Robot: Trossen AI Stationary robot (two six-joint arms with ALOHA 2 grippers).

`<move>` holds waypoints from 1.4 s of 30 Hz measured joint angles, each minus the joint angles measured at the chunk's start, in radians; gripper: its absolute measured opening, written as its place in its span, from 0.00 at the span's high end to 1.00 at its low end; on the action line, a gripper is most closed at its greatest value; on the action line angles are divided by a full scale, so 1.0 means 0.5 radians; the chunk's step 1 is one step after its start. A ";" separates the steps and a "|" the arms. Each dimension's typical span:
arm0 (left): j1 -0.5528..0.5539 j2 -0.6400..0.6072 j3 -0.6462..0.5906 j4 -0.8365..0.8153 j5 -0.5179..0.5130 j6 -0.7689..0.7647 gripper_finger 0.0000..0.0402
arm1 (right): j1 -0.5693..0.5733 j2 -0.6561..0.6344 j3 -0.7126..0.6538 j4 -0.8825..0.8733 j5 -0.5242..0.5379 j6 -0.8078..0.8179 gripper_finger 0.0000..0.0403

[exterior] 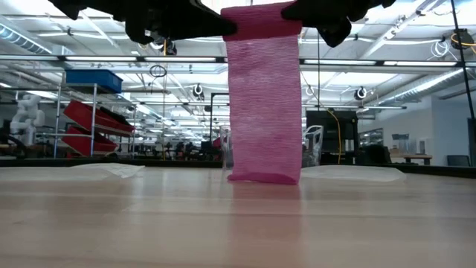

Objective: Roll bandage
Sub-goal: Roll the pink bandage

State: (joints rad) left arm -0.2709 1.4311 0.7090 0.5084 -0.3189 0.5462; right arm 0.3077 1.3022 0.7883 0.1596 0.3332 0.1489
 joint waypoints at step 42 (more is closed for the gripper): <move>0.028 -0.003 0.149 -0.112 -0.018 -0.247 0.95 | 0.119 -0.009 0.006 -0.012 0.387 -0.735 0.88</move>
State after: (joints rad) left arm -0.2566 1.4296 0.7833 0.4523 -0.3278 0.4228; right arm 0.3673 1.2976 0.7914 0.1539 0.5268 -0.2185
